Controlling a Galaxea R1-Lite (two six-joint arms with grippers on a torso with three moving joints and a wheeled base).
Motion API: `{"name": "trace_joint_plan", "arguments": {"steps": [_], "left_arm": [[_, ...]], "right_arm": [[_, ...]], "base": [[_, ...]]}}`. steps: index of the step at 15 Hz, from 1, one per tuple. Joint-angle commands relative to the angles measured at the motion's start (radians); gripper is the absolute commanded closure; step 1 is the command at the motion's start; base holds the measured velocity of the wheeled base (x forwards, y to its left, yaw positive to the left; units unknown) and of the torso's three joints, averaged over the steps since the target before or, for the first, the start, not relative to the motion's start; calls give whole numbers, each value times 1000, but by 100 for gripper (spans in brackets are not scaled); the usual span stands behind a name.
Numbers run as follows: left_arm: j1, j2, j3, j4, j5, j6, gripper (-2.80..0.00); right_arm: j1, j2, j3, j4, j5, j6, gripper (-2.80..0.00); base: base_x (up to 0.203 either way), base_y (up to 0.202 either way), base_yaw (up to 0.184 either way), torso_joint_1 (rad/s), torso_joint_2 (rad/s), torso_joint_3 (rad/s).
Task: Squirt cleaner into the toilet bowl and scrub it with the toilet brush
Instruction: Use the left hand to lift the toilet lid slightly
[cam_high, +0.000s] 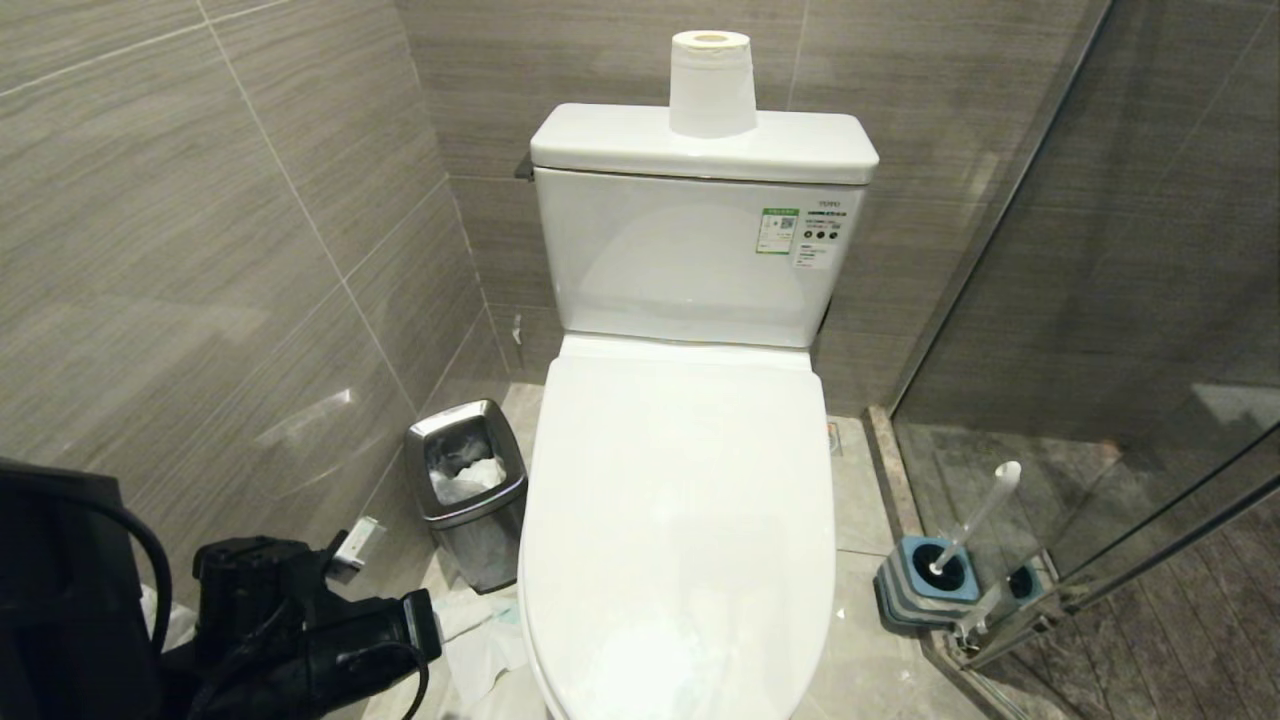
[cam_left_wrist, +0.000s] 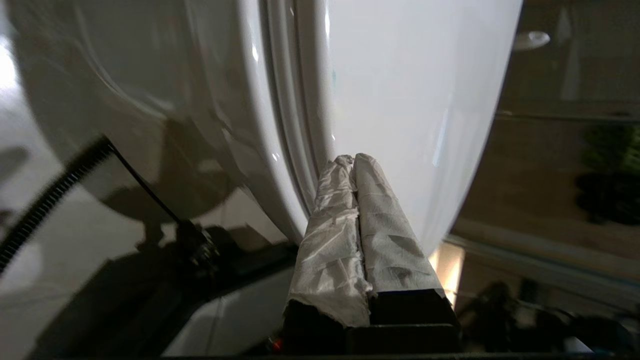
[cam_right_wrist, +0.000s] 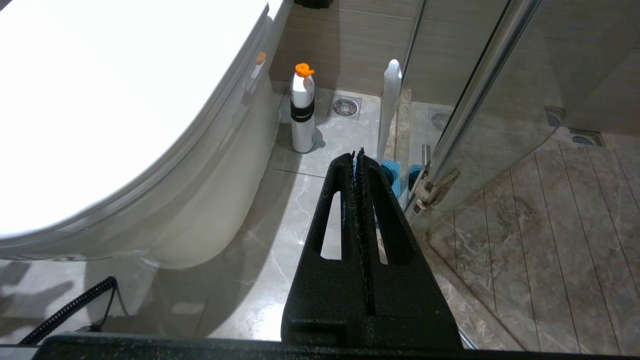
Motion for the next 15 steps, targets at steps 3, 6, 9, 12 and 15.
{"name": "trace_joint_plan", "arguments": {"steps": [3, 6, 9, 12, 15], "left_arm": [[29, -46, -82, 138, -157, -11, 0], [55, -39, -131, 201, -207, -4, 0], [56, -6, -164, 207, -204, 41, 0], [53, 25, -162, 233, -193, 183, 0], [53, 40, -167, 334, -173, 323, 0]], "right_arm": [[0, 0, 2, 0, 0, 0, 0], [0, 0, 2, 0, 0, 0, 0], [0, 0, 2, 0, 0, 0, 0], [0, 0, 2, 0, 0, 0, 0], [0, 0, 2, 0, 0, 0, 0]], "base": [[0, 0, 0, 0, 0, 0], [0, 0, 0, 0, 0, 0], [0, 0, 0, 0, 0, 0], [0, 0, 0, 0, 0, 0], [0, 0, 0, 0, 0, 0]]}}
